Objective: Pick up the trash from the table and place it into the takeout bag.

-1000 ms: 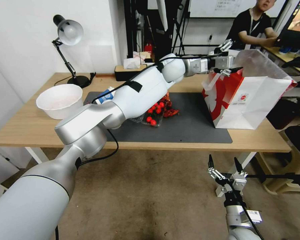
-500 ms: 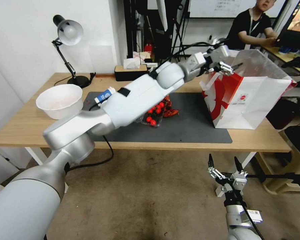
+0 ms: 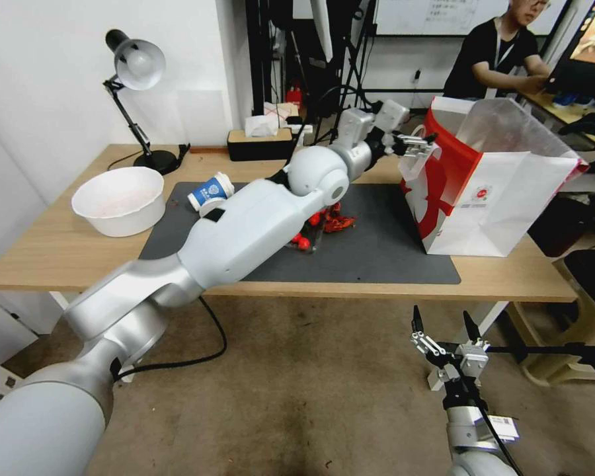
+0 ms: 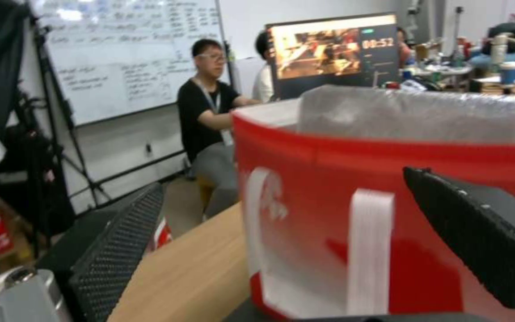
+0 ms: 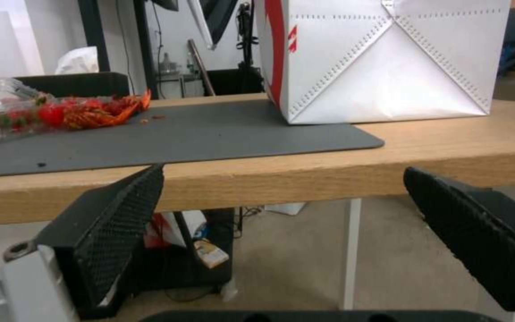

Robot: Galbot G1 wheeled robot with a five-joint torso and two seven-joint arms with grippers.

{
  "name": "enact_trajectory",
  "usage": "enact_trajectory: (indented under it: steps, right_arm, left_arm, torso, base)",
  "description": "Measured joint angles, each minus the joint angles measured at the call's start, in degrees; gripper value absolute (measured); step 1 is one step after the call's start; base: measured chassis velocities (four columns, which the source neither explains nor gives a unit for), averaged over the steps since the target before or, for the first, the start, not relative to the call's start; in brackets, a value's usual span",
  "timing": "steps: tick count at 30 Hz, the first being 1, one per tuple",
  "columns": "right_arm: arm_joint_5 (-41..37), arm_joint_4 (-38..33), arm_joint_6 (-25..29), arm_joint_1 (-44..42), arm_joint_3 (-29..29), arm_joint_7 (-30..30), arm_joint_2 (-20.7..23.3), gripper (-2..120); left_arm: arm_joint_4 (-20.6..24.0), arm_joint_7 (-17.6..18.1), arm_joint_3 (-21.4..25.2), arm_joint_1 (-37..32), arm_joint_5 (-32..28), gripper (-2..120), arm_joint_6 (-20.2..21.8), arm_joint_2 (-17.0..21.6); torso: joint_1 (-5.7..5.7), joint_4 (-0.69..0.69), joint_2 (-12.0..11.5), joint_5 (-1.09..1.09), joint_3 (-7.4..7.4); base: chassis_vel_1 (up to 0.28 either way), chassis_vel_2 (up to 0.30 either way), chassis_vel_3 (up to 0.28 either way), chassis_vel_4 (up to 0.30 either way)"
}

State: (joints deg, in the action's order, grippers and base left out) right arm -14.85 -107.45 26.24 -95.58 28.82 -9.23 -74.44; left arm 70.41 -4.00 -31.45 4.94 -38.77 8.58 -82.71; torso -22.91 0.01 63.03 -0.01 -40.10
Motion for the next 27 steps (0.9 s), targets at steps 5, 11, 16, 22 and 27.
enact_trajectory:
  steps: [5,11,16,22,27]
  right_arm:
    - [0.0,0.3,0.0,0.2,-0.1,0.0,0.0,100]
    - [0.0,0.5,0.1,0.2,-0.2,0.1,0.1,100]
    - [0.2,0.6,0.0,0.3,-0.4,-0.1,0.1,100]
    - [0.3,0.3,0.0,-0.3,-0.2,-0.1,0.4,100]
    - [0.3,0.2,0.0,-0.3,-0.3,-0.1,0.7,100]
  left_arm:
    - [7.2,7.2,5.0,-5.7,-8.7,100,7.6,2.3]
    - [14.9,18.9,10.9,-15.1,-4.0,100,7.9,7.2]
    - [17.8,41.9,11.2,-18.6,0.7,100,12.7,7.1]
    - [20.6,51.8,13.8,-21.5,0.8,100,16.2,7.8]
    - [23.1,51.2,15.9,-25.0,1.0,100,16.2,11.3]
  torso:
    - [0.0,-0.02,0.0,0.0,0.0]
    - [0.0,0.0,0.0,0.0,0.0]
    - [0.0,-0.02,0.0,0.01,0.0]
    - [0.0,-0.02,0.0,0.01,0.0]
    - [0.0,-0.01,0.0,0.0,0.0]
  base:
    - [0.0,0.0,0.0,0.0]
    - [0.0,0.0,0.0,0.0]
    - [0.0,0.0,0.0,0.0]
    - [0.0,0.0,0.0,0.0]
    - [0.0,0.0,0.0,0.0]
